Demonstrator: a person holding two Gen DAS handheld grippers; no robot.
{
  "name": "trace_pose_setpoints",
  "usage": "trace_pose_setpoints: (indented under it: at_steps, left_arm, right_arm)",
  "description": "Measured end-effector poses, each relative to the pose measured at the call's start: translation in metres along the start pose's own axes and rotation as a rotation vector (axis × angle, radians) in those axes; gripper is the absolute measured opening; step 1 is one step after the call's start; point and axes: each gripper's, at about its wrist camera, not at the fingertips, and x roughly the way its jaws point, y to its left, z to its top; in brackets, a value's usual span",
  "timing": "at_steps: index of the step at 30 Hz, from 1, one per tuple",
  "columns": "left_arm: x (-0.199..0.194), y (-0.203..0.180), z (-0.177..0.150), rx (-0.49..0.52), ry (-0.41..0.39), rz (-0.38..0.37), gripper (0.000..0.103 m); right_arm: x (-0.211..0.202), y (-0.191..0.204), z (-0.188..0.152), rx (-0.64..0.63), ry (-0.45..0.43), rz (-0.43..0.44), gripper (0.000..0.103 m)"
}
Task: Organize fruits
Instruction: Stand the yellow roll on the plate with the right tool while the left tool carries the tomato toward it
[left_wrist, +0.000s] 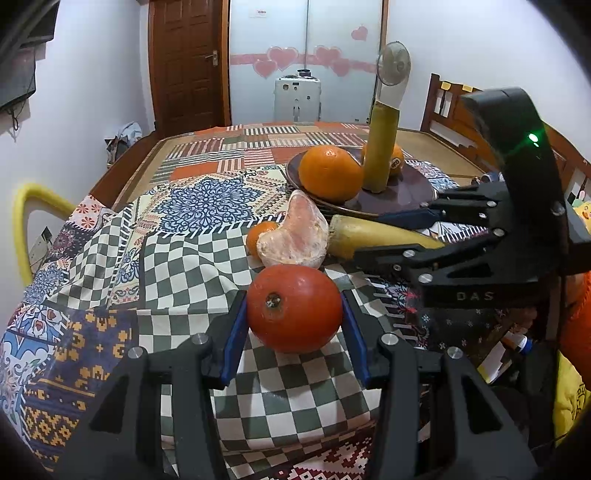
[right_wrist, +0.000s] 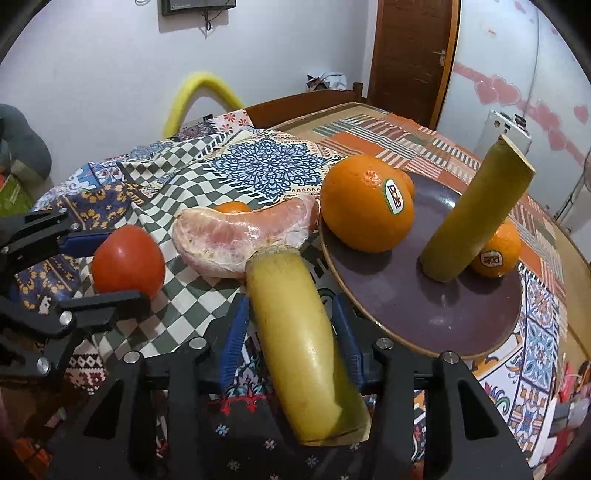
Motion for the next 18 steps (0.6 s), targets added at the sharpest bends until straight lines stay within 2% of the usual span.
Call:
trace_pose_setpoints:
  at_steps: [8, 18]
  left_arm:
    - [-0.003, 0.0, 0.005, 0.004, -0.014, 0.008, 0.048]
    - [-0.001, -0.005, 0.018, 0.002, -0.032, -0.005, 0.048]
  right_arm:
    - [-0.026, -0.011, -0.014, 0.066, -0.066, -0.018, 0.038]
    - [-0.06, -0.034, -0.011, 0.166, -0.176, -0.064, 0.036]
